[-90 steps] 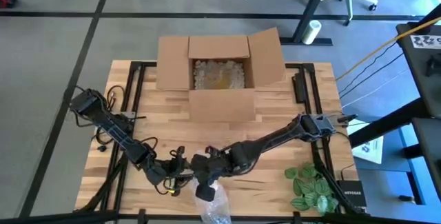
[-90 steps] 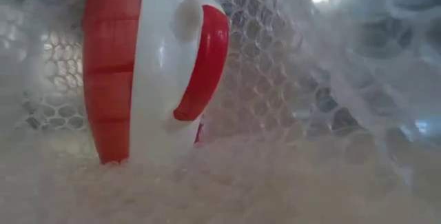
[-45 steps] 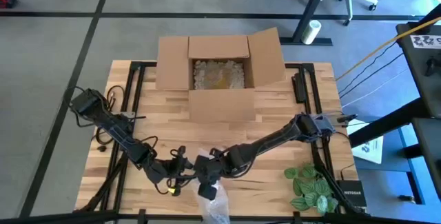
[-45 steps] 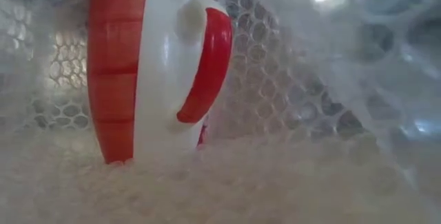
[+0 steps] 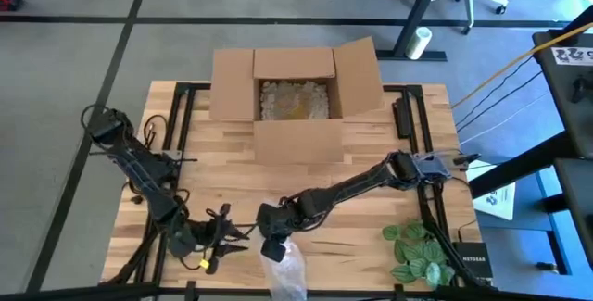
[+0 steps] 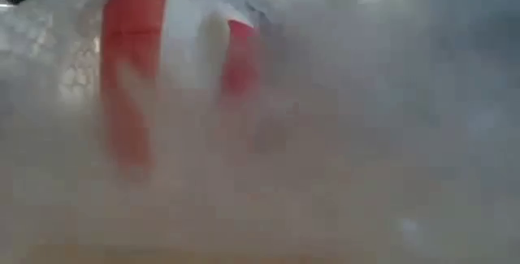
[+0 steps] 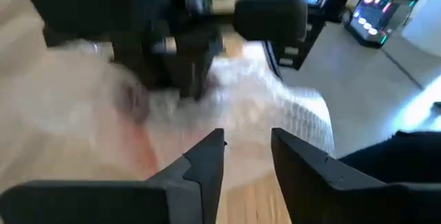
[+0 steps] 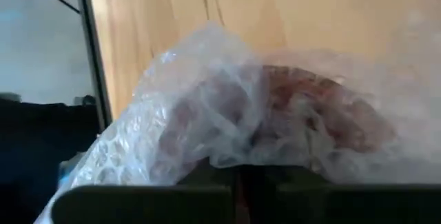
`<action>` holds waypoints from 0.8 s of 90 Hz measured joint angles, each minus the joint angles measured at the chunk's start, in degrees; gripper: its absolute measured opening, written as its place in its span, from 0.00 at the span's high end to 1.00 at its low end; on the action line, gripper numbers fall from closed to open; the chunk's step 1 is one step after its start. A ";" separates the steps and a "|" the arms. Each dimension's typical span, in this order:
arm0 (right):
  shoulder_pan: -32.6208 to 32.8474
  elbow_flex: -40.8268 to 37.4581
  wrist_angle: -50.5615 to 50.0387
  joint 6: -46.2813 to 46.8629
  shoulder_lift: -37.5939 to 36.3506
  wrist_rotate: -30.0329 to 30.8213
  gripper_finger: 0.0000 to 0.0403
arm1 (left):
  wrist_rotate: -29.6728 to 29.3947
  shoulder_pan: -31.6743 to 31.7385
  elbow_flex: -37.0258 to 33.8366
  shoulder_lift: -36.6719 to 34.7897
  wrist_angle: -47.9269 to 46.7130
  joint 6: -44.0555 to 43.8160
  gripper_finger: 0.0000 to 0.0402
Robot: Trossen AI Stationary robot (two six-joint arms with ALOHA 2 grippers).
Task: Wrap mug
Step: Wrap the red mug using the bubble wrap
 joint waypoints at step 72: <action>-2.89 3.13 -0.94 8.53 1.27 11.19 1.00 | 4.63 0.41 -0.02 11.07 -18.17 -28.11 0.74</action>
